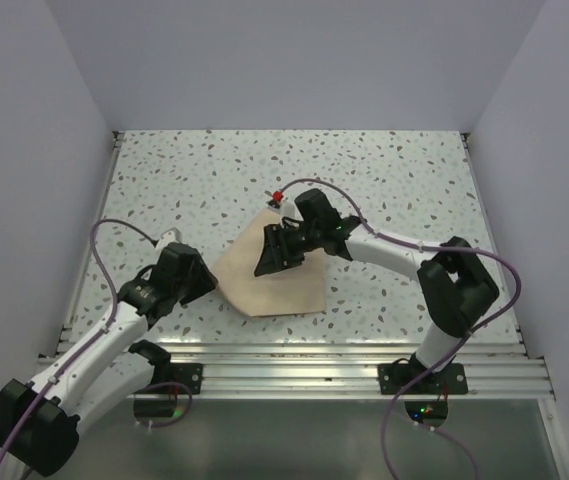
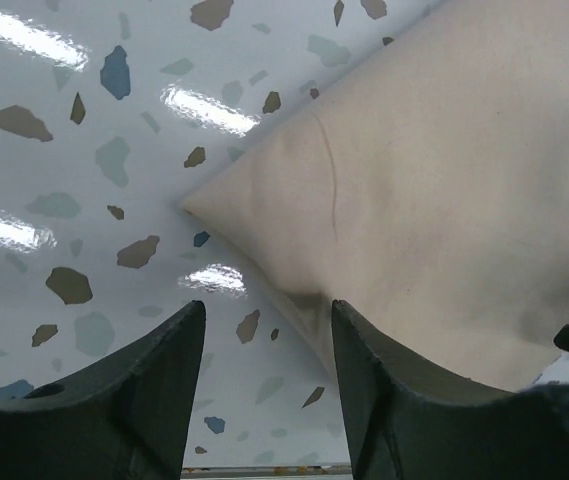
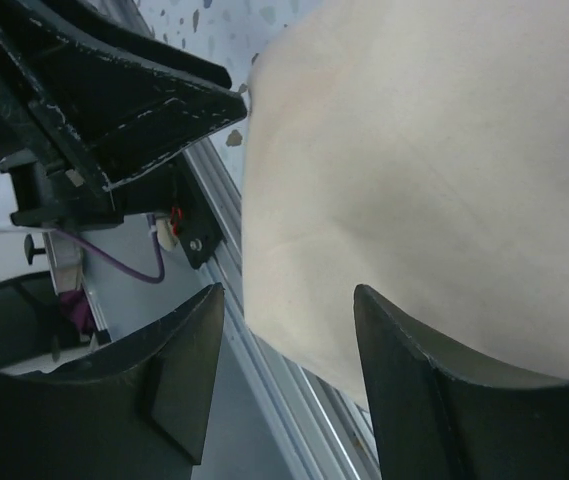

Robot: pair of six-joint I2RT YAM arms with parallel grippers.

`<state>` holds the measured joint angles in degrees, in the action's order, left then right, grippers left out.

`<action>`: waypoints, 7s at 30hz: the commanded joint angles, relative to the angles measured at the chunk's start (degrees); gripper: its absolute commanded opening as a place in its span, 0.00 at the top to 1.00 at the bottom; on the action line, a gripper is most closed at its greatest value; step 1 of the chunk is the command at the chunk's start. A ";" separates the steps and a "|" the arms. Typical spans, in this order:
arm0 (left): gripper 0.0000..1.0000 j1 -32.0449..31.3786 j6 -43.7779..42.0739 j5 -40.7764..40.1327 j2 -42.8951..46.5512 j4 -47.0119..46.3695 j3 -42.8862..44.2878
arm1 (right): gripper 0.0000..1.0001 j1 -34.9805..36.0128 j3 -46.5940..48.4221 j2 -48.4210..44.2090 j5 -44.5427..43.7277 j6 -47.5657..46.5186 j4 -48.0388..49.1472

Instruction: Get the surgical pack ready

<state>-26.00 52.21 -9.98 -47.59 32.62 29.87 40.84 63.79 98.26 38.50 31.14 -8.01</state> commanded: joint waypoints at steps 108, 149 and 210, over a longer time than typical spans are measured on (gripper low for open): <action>1.00 -32.80 -28.30 -30.80 -58.58 7.46 47.74 | 0.01 -24.67 -24.24 -25.75 -5.90 0.06 -3.87; 0.57 -33.15 -27.95 -27.20 -57.69 5.70 45.81 | 0.91 -10.52 -27.75 -0.35 -11.78 32.76 39.48; 1.00 -33.50 -29.18 -25.88 -57.35 9.03 55.38 | 0.99 -2.08 -22.20 10.73 -12.22 46.82 59.68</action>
<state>-57.69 24.29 -38.89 -107.35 47.11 79.55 36.03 42.35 108.51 25.10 74.96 43.83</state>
